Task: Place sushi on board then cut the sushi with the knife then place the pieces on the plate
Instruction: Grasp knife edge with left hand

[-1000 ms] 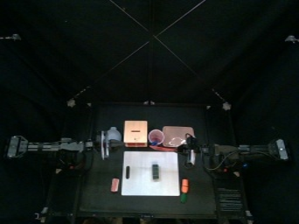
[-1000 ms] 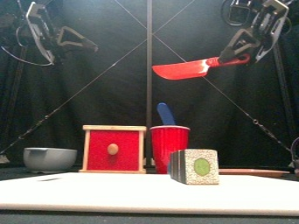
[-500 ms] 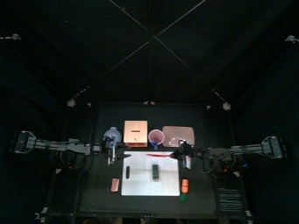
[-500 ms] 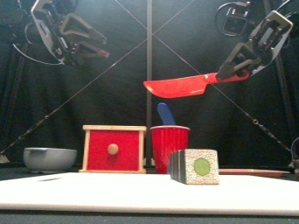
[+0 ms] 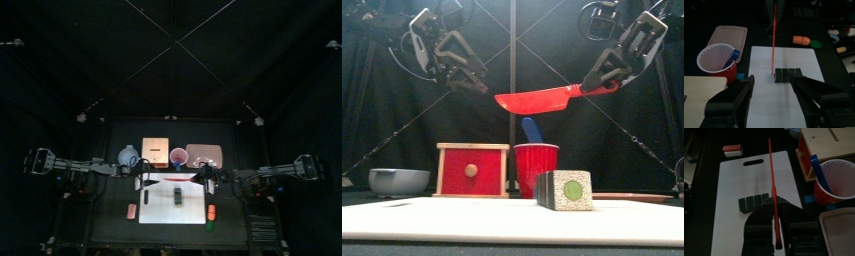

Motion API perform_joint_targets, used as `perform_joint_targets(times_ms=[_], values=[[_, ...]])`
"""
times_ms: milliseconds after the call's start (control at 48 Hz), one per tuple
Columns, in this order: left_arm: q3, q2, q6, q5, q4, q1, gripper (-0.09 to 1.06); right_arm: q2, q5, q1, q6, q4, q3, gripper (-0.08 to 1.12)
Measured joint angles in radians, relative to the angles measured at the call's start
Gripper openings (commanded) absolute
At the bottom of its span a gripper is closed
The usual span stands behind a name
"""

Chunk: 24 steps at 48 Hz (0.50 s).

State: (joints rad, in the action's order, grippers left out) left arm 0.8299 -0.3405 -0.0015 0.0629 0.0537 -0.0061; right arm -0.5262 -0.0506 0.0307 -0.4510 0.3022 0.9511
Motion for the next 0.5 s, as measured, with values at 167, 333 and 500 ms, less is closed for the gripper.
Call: perform_joint_targets(times_ms=[167, 333, 500], values=[[-0.055, 0.083, 0.002, -0.078, 0.003, -0.006, 0.90, 0.035, 0.012, 0.003, -0.002, 0.000, -0.006, 0.34], [-0.097, 0.149, 0.003, -0.137, 0.008, -0.014, 0.90, 0.063, 0.015, 0.006, 0.000, 0.002, -0.012, 0.34], [-0.120, 0.192, 0.002, -0.144, 0.009, -0.015, 0.89, 0.081, 0.015, 0.008, 0.000, 0.005, -0.023, 0.34]])
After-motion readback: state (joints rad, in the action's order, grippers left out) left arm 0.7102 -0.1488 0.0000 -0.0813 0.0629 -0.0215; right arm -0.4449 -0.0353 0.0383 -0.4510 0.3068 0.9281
